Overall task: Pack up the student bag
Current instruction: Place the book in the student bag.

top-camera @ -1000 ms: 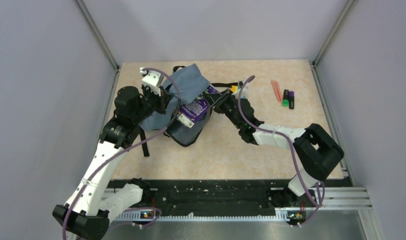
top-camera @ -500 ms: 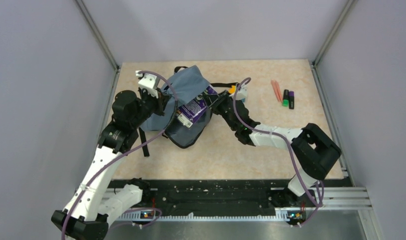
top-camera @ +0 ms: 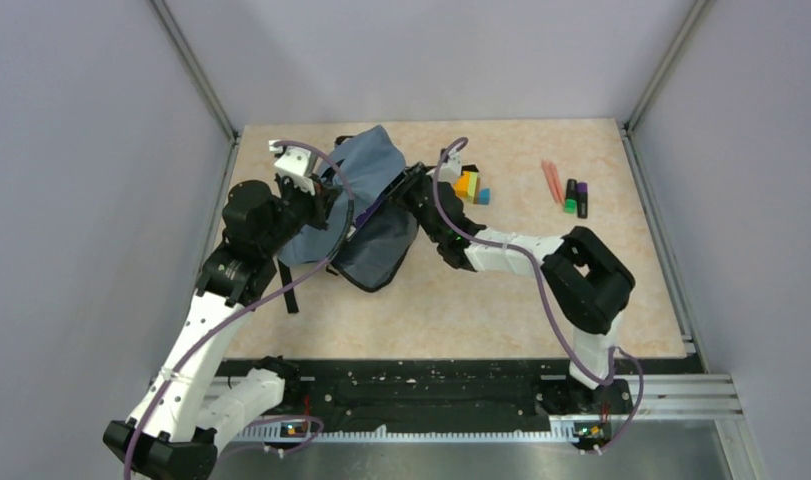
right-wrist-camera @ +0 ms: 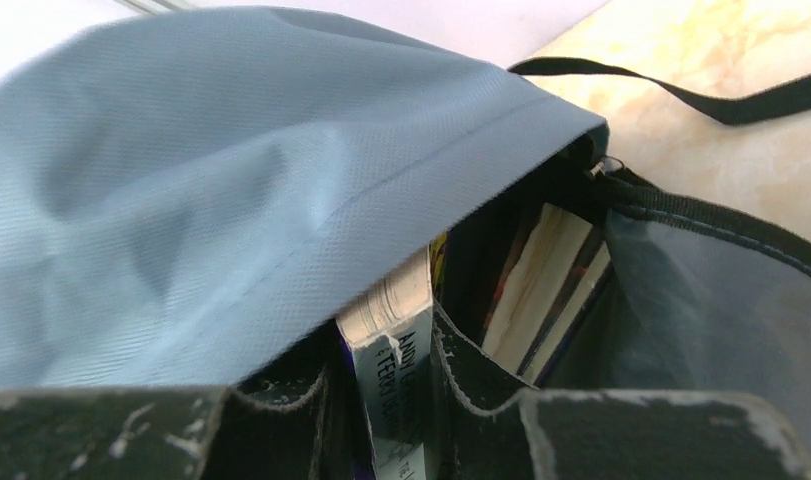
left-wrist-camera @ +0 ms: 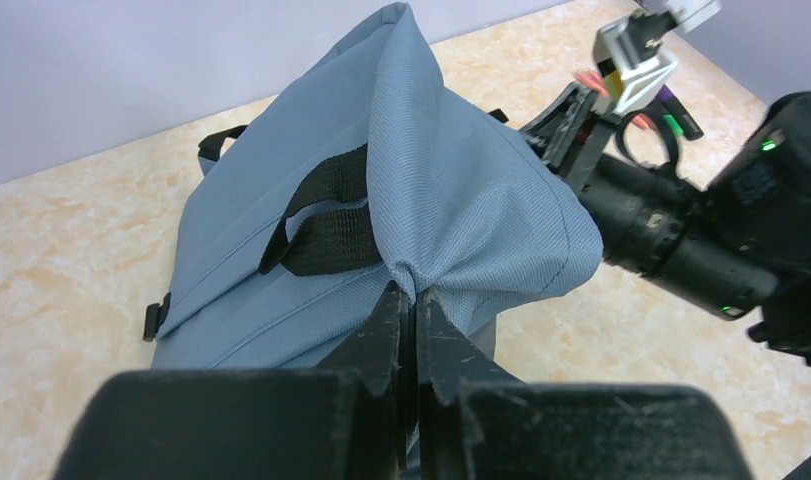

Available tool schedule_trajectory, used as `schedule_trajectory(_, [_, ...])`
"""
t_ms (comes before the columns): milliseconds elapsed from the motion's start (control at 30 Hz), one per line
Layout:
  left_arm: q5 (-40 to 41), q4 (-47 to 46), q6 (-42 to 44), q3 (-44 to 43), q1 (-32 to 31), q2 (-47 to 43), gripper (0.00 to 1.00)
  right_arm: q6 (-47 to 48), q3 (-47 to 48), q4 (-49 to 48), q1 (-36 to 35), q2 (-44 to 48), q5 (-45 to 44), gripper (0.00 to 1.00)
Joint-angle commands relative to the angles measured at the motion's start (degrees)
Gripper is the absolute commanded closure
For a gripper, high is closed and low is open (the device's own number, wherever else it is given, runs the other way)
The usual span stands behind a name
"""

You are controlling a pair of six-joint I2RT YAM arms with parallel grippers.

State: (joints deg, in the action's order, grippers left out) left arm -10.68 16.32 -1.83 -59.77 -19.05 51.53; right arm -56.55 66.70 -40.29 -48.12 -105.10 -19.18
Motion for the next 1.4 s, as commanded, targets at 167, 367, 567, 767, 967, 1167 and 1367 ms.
schedule_trajectory(167, [-0.39, -4.1, -1.26, -0.37, 0.15, -2.09, 1.0, -3.49, 3.58, -2.68, -0.41, -7.06, -3.0, 1.0])
schedule_trajectory(367, [-0.34, -4.54, -1.38, 0.09, 0.42, -3.03, 1.0, -1.75, 6.3, 3.28, -0.4, -9.17, -5.02, 1.0])
schedule_trajectory(567, [-3.95, -4.76, -1.63, 0.43, 0.48, -2.19, 1.0, -0.62, 13.77, 5.48, -1.84, -13.81, -4.85, 1.0])
schedule_trajectory(767, [-6.28, -5.54, -2.54, 1.26, 0.42, -1.21, 1.0, 1.02, 21.39, 2.26, -3.8, -22.52, -4.56, 1.0])
schedule_trajectory(967, [-5.04, -5.9, -3.01, 1.97, 0.42, -0.71, 1.0, 5.17, 22.54, 0.22, -4.5, -24.62, -3.12, 0.66])
schedule_trajectory(1167, [-1.28, -5.68, -3.04, 2.29, 0.55, -1.07, 1.0, 11.08, 12.51, -4.46, -4.52, -17.85, -3.39, 0.36])
schedule_trajectory(1367, [2.67, -5.42, -3.66, 2.71, 0.9, -1.67, 1.0, 17.98, -4.85, -13.41, -4.56, -5.06, -3.15, 0.21])
